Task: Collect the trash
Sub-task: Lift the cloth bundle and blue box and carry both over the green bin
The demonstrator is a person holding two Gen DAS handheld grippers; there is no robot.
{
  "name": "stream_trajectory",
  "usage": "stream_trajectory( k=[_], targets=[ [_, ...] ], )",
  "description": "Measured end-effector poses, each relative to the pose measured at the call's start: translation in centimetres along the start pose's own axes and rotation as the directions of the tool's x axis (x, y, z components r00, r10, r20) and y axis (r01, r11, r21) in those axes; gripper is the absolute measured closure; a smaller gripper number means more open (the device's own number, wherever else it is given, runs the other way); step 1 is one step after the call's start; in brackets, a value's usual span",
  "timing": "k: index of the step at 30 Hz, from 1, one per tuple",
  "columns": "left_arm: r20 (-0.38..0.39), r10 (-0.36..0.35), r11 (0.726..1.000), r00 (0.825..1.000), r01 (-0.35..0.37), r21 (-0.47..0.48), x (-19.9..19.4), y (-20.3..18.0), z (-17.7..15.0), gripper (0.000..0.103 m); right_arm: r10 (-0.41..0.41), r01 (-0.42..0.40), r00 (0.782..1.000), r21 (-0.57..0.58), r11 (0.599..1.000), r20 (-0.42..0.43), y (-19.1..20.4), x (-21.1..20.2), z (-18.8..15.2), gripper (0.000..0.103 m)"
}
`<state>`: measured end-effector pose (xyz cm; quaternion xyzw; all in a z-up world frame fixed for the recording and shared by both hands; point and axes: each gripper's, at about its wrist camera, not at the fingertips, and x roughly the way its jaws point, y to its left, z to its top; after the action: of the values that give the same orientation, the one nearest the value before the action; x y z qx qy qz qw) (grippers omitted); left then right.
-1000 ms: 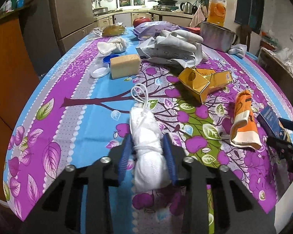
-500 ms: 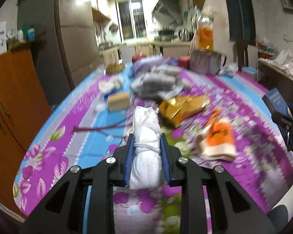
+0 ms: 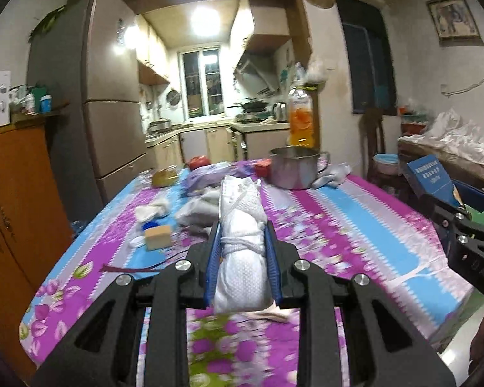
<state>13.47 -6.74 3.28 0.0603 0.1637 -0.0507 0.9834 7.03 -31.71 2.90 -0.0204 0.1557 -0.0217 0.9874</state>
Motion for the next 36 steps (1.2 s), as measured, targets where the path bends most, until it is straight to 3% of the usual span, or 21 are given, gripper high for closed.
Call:
stream_trajectory(
  k=[7, 12, 23, 31, 36],
  targets=[
    [0.043, -0.123, 0.992, 0.991, 0.122, 0.016, -0.5, -5.1, 2.0, 0.079, -0.118, 0.117, 0.993, 0.048, 0.992, 0.018, -6.2, -3.2, 1.2, 0.046],
    [0.047, -0.243, 0.970, 0.969, 0.242, 0.039, -0.1, -9.7, 3.6, 0.079, -0.218, 0.216, 0.976, 0.076, 0.973, 0.008, -11.4, -5.3, 1.5, 0.046],
    [-0.068, -0.484, 0.868, 0.872, 0.488, 0.091, 2.4, -21.7, 5.1, 0.079, -0.384, 0.401, 0.914, 0.151, 0.904, -0.128, -24.9, -8.0, 0.8, 0.046],
    [-0.225, -0.578, 0.782, 0.785, 0.611, 0.122, 4.7, -29.6, 4.9, 0.079, -0.384, 0.447, 0.876, 0.188, 0.875, -0.293, -32.6, -4.9, -0.7, 0.046],
    [-0.337, -0.584, 0.751, 0.739, 0.649, 0.121, 6.1, -33.3, 4.0, 0.079, -0.345, 0.453, 0.846, 0.208, 0.867, -0.407, -35.5, -2.2, -2.6, 0.046]
  ],
)
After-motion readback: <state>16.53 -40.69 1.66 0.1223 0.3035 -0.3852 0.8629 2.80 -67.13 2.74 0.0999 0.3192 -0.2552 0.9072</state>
